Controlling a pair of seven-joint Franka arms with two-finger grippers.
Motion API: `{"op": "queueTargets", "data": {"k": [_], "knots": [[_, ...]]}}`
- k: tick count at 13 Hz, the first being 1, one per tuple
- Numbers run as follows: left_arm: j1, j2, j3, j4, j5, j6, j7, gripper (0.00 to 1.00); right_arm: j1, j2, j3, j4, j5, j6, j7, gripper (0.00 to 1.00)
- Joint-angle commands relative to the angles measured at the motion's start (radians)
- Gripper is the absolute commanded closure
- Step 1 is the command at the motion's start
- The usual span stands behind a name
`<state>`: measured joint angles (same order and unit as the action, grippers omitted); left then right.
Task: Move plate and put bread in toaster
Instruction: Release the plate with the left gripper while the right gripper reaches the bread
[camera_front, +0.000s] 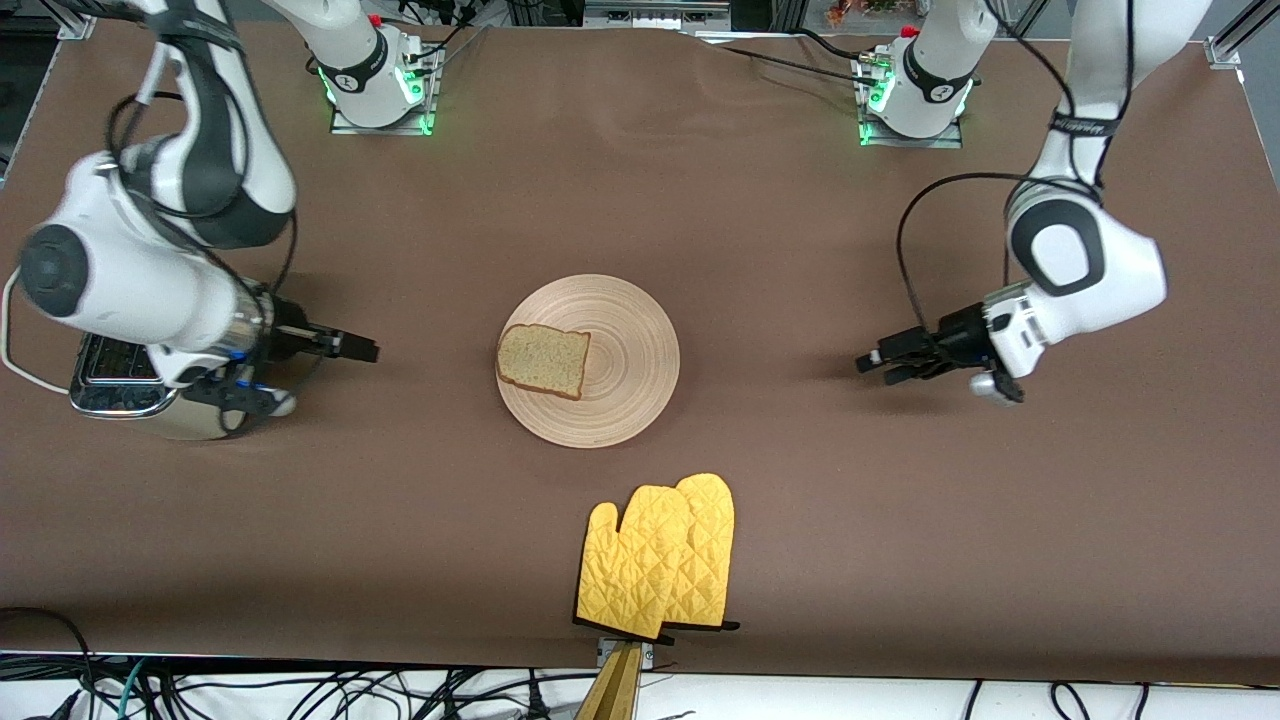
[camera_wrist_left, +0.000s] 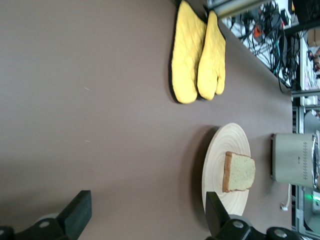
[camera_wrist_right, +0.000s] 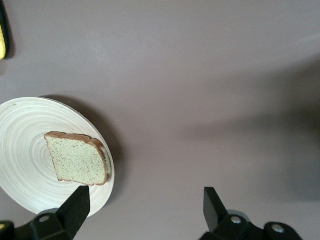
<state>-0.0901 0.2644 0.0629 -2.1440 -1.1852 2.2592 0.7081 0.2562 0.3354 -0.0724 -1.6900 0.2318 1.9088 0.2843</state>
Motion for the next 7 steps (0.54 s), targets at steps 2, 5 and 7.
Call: {"op": "queueTargets", "data": {"k": [2, 5, 7], "knots": [[0.052, -0.099, -0.015, -0.059, 0.225, 0.017, -0.002, 0.00, 0.067, 0.016, -0.003, -0.109, 0.014, 0.143, 0.022, 0.00], [0.056, -0.145, -0.017, -0.002, 0.500, 0.019, -0.247, 0.00, 0.158, 0.059, -0.004, -0.165, 0.014, 0.262, 0.128, 0.00], [0.056, -0.160, -0.028, 0.088, 0.780, -0.012, -0.501, 0.00, 0.187, 0.094, -0.004, -0.165, 0.014, 0.306, 0.145, 0.00]]}}
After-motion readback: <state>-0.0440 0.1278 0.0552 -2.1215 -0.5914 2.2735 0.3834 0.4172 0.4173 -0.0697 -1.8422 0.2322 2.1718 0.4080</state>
